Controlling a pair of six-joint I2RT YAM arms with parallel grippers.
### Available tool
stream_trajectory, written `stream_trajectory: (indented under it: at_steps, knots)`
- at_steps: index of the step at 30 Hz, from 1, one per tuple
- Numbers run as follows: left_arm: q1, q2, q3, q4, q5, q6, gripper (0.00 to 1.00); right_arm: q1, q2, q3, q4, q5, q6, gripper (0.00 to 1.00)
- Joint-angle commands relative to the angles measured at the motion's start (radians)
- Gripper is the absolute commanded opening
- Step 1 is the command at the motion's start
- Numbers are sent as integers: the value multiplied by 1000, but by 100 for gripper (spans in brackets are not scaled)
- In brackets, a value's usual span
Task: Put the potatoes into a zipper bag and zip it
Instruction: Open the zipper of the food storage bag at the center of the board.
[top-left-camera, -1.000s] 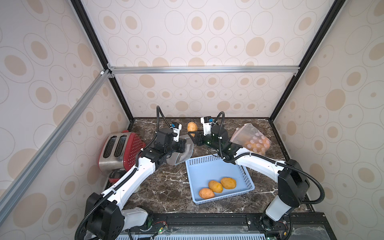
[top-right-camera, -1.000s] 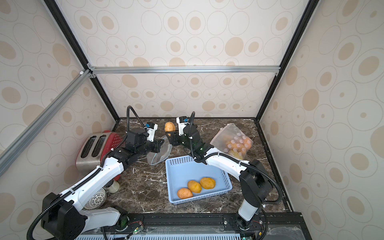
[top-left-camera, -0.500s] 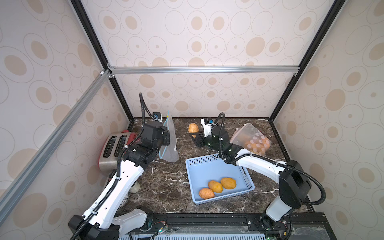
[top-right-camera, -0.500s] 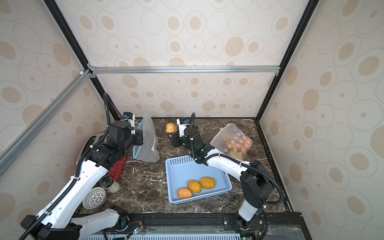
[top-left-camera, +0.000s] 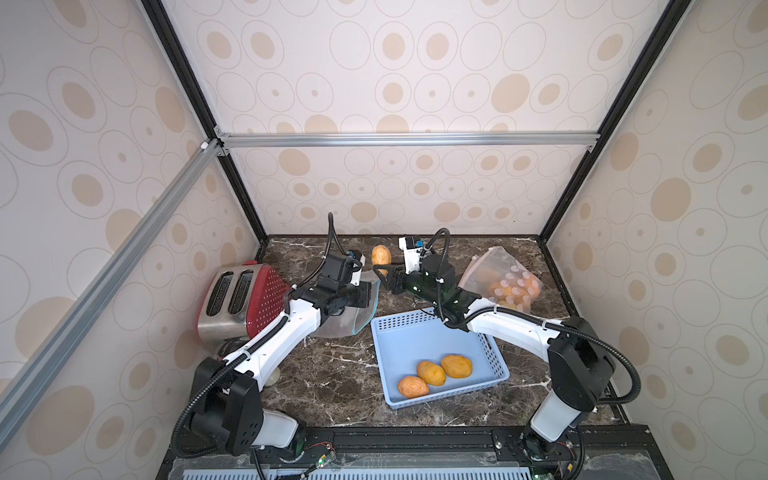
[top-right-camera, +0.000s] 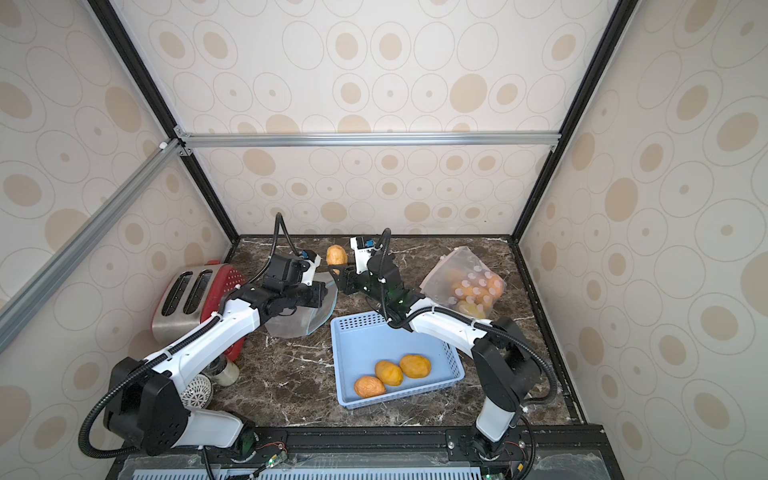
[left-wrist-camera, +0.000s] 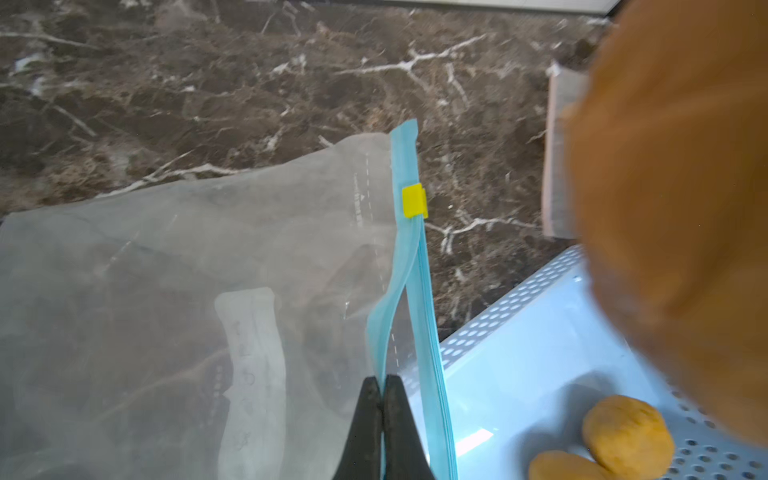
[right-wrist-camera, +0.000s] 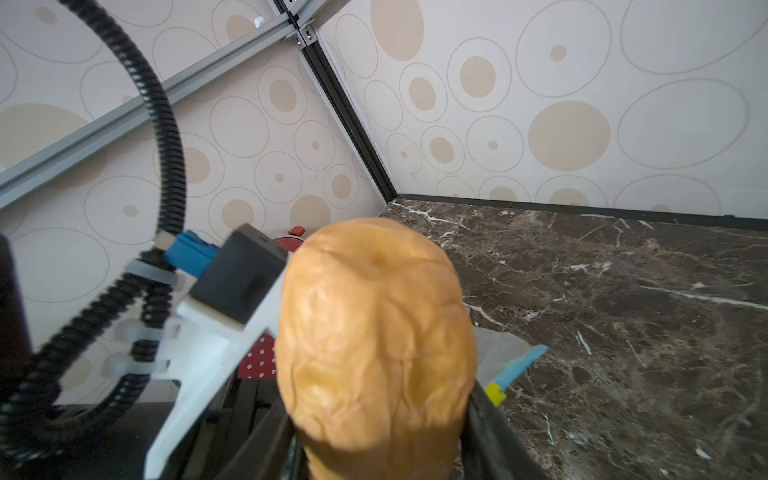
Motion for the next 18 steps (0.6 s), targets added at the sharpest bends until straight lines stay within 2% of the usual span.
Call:
stream_trajectory:
  at_steps: [1,6,18]
  knots:
    - [14,-21,-4,99,115,-68,0,8,41,1,91,-22,66,27]
    - [28,-39,-43,185,165,-170,0,24,91,4,137,29,123,27]
    - [72,-111,-88,284,90,-287,0,27,124,12,149,27,134,25]
